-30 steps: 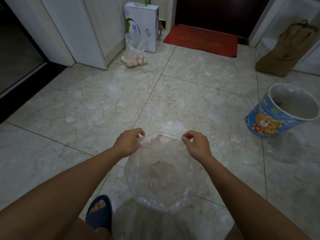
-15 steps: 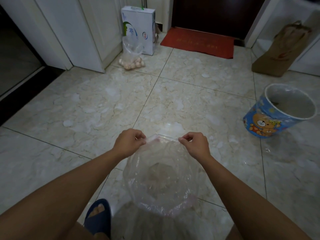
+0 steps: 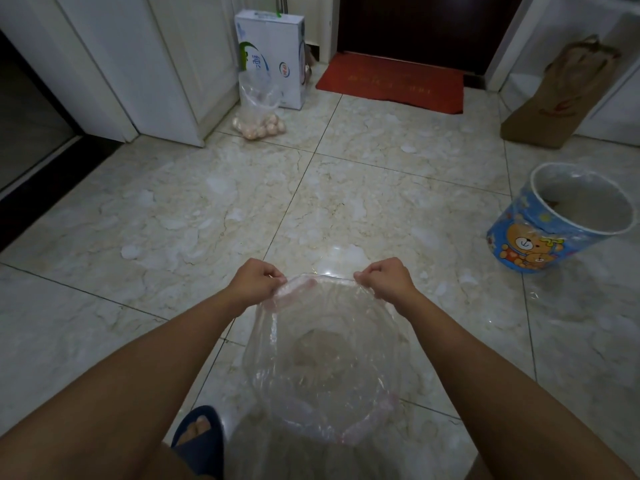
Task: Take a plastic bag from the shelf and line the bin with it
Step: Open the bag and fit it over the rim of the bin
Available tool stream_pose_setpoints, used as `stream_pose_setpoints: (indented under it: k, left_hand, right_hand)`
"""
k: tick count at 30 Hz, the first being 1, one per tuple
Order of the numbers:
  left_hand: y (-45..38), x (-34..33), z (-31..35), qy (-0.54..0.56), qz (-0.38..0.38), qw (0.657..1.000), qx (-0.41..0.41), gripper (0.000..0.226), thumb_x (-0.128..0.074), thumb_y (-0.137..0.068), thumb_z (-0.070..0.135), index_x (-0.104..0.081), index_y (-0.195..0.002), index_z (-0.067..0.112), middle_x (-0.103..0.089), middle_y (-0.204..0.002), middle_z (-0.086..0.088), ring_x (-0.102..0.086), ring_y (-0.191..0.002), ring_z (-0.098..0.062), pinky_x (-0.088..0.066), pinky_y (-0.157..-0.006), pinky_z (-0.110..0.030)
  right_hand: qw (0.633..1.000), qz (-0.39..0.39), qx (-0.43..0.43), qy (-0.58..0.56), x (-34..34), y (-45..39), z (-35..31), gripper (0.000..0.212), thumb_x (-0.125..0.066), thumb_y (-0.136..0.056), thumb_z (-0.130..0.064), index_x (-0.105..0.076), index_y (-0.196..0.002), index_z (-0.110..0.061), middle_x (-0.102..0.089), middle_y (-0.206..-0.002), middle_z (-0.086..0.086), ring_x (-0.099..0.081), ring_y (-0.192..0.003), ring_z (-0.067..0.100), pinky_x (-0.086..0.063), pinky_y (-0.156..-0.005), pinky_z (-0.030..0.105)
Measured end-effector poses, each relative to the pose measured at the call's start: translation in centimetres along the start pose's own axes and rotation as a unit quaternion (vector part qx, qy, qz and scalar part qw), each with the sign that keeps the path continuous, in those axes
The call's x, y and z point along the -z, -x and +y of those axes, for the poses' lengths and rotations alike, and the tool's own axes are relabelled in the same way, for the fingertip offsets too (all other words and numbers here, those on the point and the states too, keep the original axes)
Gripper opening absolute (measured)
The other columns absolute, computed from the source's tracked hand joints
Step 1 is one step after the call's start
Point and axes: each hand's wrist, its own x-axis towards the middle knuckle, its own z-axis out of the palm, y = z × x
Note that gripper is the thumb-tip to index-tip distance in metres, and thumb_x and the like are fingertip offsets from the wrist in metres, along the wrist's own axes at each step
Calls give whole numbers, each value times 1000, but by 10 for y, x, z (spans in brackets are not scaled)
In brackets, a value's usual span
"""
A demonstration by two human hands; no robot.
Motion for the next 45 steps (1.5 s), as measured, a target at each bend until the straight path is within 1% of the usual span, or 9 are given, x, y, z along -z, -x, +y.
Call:
stream_pose_setpoints:
  k: [4, 10, 15, 20, 27, 31, 37, 42, 45]
  left_hand:
    - [-5, 4, -7, 60, -46, 995, 67, 17, -64, -90, 9, -75, -78, 12, -70, -73, -7, -60, -60, -17, -47, -53, -26]
    - [-6, 1, -23, 83, -53, 989, 108, 20, -62, -91, 13, -77, -79, 18, -69, -68, -5, -54, -54, -16, -42, -49, -23]
    - [-5, -3, -30, 107, -55, 985, 123, 20, -60, -93, 15, -76, -82, 18, -68, -70, -8, -52, -56, -18, -40, -51, -24]
    - [-2, -5, -51, 87, -53, 981, 167, 26, -52, -93, 4, -77, -96, 13, -72, -86, -16, -59, -72, -26, -48, -64, -35]
    - [16, 24, -70, 151, -145, 958, 195, 26, -58, -85, -1, -75, -100, 13, -72, -72, -4, -62, -67, -18, -47, -63, -30]
    - [33, 36, -83, 140, -213, 946, 199, 38, -57, -82, -8, -67, -109, 16, -75, -75, -4, -64, -75, -18, -47, -66, -30]
    - [58, 19, -82, 95, -181, 959, 194, 37, -54, -76, -15, -67, -56, 14, -60, -61, -5, -54, -59, -17, -45, -56, -28]
    - [61, -2, -74, 72, -105, 967, 222, 21, -43, -78, -12, -61, -73, -1, -54, -62, -12, -47, -42, -16, -40, -43, -25]
    - [61, -11, -80, 14, -86, 974, 210, 24, -43, -87, -9, -66, -81, -7, -58, -62, -17, -49, -38, -17, -39, -39, -23]
  right_hand:
    - [993, -44, -71, -79, 0, -9, 1, 42, -80, -74, -21, -69, -96, 13, -70, -100, 29, -64, -69, 26, -51, -65, 32]
    - [935, -169, -203, -238, -2, -14, 10, 23, -76, -81, -19, -74, -89, 2, -75, -77, 14, -70, -63, 25, -59, -68, 36]
    - [914, -249, -210, -242, -2, -20, 21, 23, -69, -87, -21, -74, -94, 1, -72, -87, 16, -68, -79, 28, -55, -83, 40]
    - [950, -201, -175, -165, -8, -14, 31, 23, -76, -80, -22, -77, -94, -4, -74, -101, 19, -72, -87, 32, -59, -66, 36]
    - [933, -212, -171, -234, 13, 5, 46, 51, -59, -91, -49, -72, -113, -5, -71, -111, 15, -65, -106, 34, -51, -96, 45]
    - [939, -215, -140, -231, 29, 34, 64, 36, -61, -87, -31, -74, -109, -6, -69, -104, 10, -62, -97, 30, -47, -92, 47]
    - [937, -174, -152, -263, 39, 76, 88, 30, -56, -89, -18, -71, -113, -10, -71, -109, 14, -64, -94, 31, -53, -75, 39]
    - [922, -178, -188, -289, 29, 97, 100, 26, -55, -91, -27, -77, -86, -14, -75, -90, 6, -64, -87, 25, -49, -77, 38]
    - [910, -175, -180, -330, 26, 101, 106, 22, -56, -91, -20, -70, -103, -8, -71, -99, 10, -62, -94, 28, -47, -83, 40]
